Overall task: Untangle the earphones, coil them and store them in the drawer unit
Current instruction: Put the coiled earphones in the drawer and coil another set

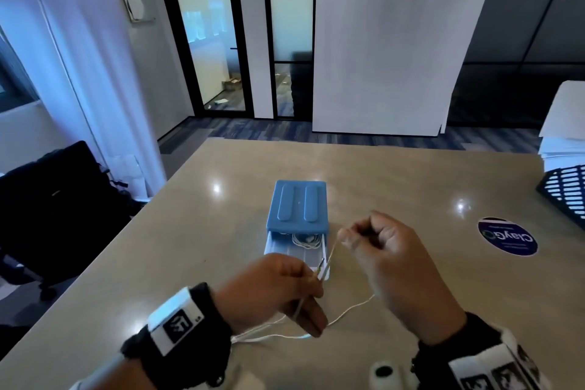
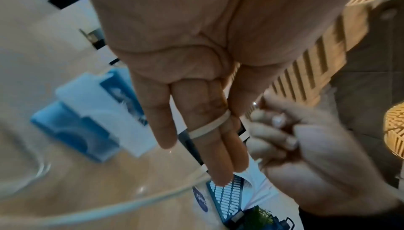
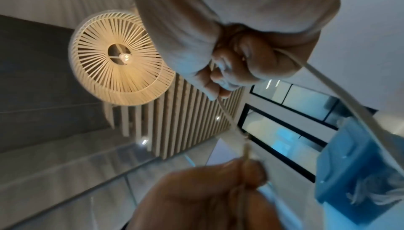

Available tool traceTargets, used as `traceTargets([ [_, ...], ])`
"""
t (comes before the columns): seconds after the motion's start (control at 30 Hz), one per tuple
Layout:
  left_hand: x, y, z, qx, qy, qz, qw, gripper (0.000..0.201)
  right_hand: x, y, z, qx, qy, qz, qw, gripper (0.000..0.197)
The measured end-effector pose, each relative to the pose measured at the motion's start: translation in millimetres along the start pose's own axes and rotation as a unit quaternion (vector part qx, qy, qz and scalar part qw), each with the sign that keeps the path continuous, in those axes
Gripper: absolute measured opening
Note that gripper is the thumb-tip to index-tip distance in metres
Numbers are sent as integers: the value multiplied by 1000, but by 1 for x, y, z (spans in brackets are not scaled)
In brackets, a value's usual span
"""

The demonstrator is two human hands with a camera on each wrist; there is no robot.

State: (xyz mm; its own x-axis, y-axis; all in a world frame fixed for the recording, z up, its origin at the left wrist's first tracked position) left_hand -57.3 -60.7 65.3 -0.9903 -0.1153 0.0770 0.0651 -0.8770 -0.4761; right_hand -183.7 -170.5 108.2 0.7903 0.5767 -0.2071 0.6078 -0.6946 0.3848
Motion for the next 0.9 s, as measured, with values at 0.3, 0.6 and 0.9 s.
traceTargets([
  [0.3, -24, 6, -1, -29, -285, 89, 954, 28, 52, -35, -12, -214, -282, -163, 921, 15],
  [0.6, -47, -11, 16, 58, -371, 77, 924, 38, 31, -27, 26, -82, -184, -163, 966, 19],
  [0.9, -25, -16, 12, 82, -112, 24, 990, 5, -4, 1, 49, 107, -105, -87, 985, 43],
])
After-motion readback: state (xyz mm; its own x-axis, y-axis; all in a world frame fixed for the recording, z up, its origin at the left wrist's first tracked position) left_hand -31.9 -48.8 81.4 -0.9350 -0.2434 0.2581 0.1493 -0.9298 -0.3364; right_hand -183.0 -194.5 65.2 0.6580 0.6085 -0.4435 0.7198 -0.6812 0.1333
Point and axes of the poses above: each hand's wrist, its own y-axis towards the middle knuckle, its own x-axis out of the palm, z = x × y, the point moved 6 cm from there along y, towards the middle knuckle, and after that the axes turned 10 degrees about -x, right-handed, at the moved point
